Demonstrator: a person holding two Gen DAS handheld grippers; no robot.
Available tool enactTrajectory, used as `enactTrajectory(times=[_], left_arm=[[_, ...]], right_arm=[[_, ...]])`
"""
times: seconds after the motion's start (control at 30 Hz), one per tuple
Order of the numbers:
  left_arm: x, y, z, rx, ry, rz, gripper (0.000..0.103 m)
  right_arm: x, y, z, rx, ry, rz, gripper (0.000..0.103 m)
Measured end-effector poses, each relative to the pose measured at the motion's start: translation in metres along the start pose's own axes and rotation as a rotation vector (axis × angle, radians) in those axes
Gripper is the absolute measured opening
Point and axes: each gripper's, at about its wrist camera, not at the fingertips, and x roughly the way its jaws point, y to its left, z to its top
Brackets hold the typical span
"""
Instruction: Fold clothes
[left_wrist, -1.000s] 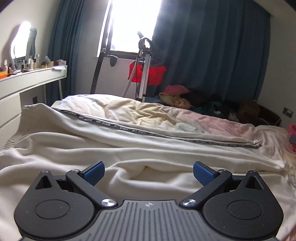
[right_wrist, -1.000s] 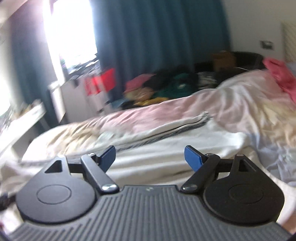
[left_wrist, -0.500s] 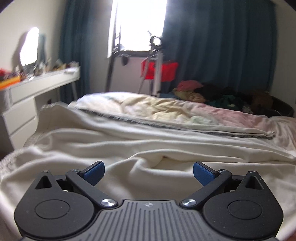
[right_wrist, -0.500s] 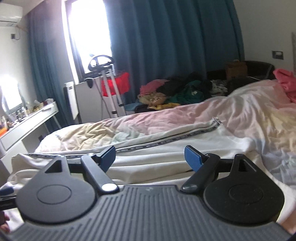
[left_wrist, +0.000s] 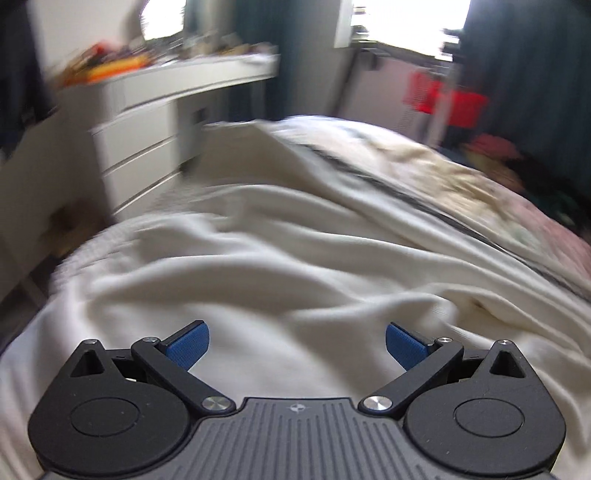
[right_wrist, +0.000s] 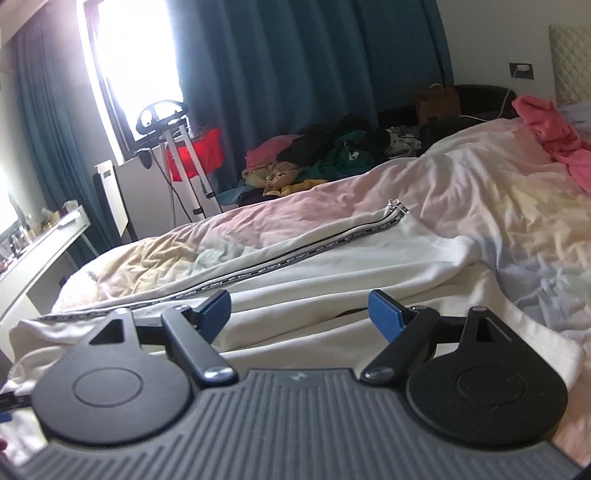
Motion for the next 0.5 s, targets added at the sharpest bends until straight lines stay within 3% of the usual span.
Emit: enactTrajectory(times=[0.1,0.23,0.4,0.5], left_arm=[[-0.003,0.048,0.017,-0.14,0.03,0.063,0.103],[-0.01,0.108,0.031,-0.281,0.015,0.208,0.103],[-0.009,0.153,0.027,-0.38,-0.04,0.389,0.103],[0.006,0.173,0.023,-0.475,0.045,0.336,0.103]], right_arm=[[0.0,-0.007,0.001,0.03,0.005,0.0,0.083],[0.0,-0.014,0.001,0.065,-0.003,-0.03,0.083],[-0.003,-0.025,0.005,0.118,-0.03,-0.067,0.083],[-0.004,-0.032,0.007,0.147,-0.031,-0.075,0.083]])
